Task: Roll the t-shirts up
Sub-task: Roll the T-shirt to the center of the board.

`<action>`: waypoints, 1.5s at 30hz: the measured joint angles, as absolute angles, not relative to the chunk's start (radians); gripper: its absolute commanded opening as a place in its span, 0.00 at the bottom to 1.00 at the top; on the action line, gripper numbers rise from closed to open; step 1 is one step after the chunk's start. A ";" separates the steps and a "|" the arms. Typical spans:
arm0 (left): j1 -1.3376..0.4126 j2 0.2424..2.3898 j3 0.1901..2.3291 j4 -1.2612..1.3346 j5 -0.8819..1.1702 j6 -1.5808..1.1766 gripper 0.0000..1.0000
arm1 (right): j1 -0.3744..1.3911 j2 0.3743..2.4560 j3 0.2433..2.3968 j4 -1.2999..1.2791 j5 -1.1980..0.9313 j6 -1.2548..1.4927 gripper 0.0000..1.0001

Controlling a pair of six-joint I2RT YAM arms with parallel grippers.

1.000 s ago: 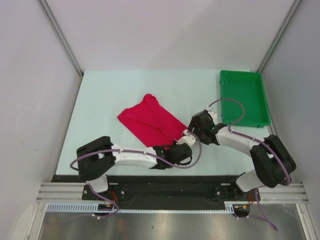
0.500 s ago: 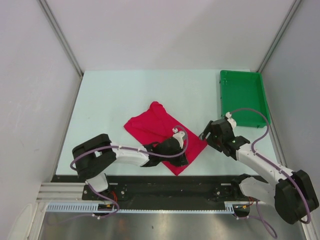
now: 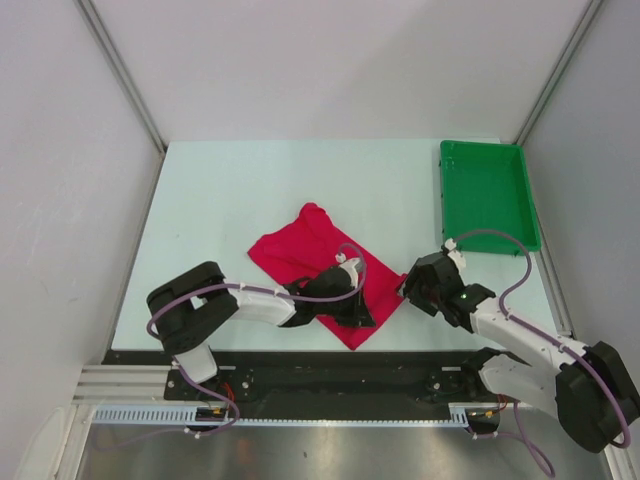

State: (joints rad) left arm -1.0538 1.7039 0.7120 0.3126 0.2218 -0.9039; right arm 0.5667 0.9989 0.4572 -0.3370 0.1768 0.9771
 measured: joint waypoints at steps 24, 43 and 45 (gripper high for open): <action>-1.089 1.589 0.826 0.003 0.020 -0.686 0.67 | 0.572 1.270 0.543 -0.232 0.158 0.947 0.27; -1.452 1.888 1.179 -0.320 -0.714 -0.400 0.66 | 0.567 1.324 0.601 -0.280 0.144 0.910 0.27; -1.464 1.920 1.180 -0.333 -0.741 -0.390 0.65 | 0.567 1.326 0.603 -0.281 0.145 0.910 0.27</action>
